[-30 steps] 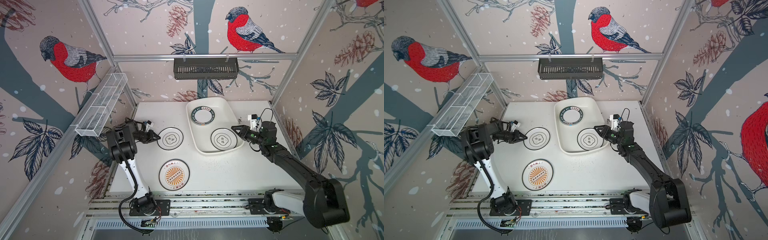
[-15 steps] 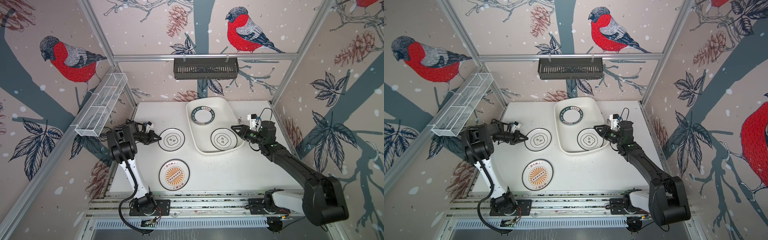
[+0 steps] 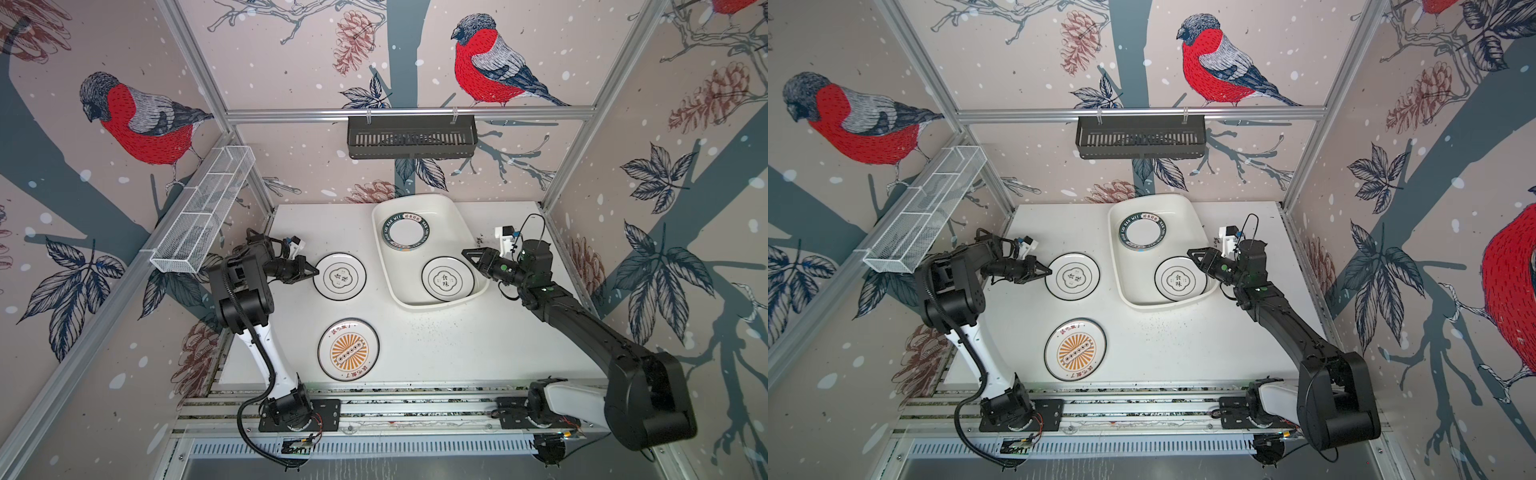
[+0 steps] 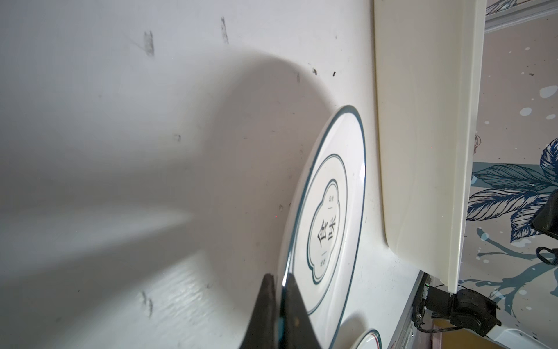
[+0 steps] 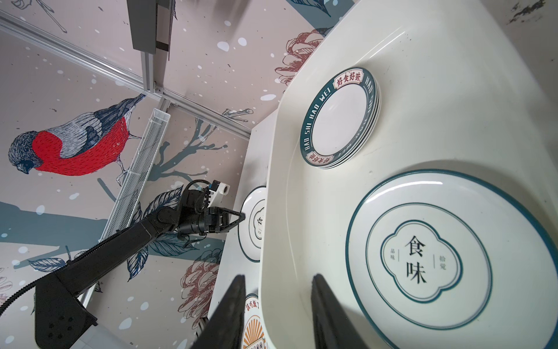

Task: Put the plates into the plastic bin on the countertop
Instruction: 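Tilt the white plate up on edge against the tray with the left gripper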

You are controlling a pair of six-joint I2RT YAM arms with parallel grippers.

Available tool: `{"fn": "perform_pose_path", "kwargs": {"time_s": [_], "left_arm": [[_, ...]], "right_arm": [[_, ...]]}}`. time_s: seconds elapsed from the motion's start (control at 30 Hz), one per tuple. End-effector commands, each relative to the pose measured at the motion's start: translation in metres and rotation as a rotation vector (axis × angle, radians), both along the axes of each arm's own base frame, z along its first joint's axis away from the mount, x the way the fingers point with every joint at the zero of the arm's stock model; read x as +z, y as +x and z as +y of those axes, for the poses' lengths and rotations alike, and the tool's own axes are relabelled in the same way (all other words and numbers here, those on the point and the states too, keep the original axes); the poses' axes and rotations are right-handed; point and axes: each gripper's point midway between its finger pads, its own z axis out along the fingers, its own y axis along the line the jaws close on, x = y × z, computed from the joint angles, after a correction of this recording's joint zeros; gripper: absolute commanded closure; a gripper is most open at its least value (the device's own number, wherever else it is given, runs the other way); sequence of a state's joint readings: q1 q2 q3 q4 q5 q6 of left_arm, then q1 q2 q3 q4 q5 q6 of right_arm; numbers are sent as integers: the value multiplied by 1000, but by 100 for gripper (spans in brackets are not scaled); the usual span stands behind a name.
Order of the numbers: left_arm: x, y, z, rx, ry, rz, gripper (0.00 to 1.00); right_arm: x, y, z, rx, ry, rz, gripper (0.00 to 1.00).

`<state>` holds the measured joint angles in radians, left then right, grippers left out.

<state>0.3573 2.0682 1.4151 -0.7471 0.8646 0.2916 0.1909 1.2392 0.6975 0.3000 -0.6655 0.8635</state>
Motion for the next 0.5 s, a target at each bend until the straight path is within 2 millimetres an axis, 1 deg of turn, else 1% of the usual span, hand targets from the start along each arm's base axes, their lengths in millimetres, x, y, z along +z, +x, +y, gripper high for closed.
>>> {"fn": "perform_pose_path", "kwargs": {"time_s": [0.0, 0.23, 0.47], "left_arm": [[17, 0, -4, -4, -36, -17, 100], [49, 10, -2, 13, -27, -82, 100], [73, 12, -1, 18, -9, -131, 100]], "right_arm": [[11, 2, 3, 12, 8, -40, 62], [14, 4, 3, 16, 7, -44, 62], [18, 4, 5, 22, 10, -53, 62]]}}
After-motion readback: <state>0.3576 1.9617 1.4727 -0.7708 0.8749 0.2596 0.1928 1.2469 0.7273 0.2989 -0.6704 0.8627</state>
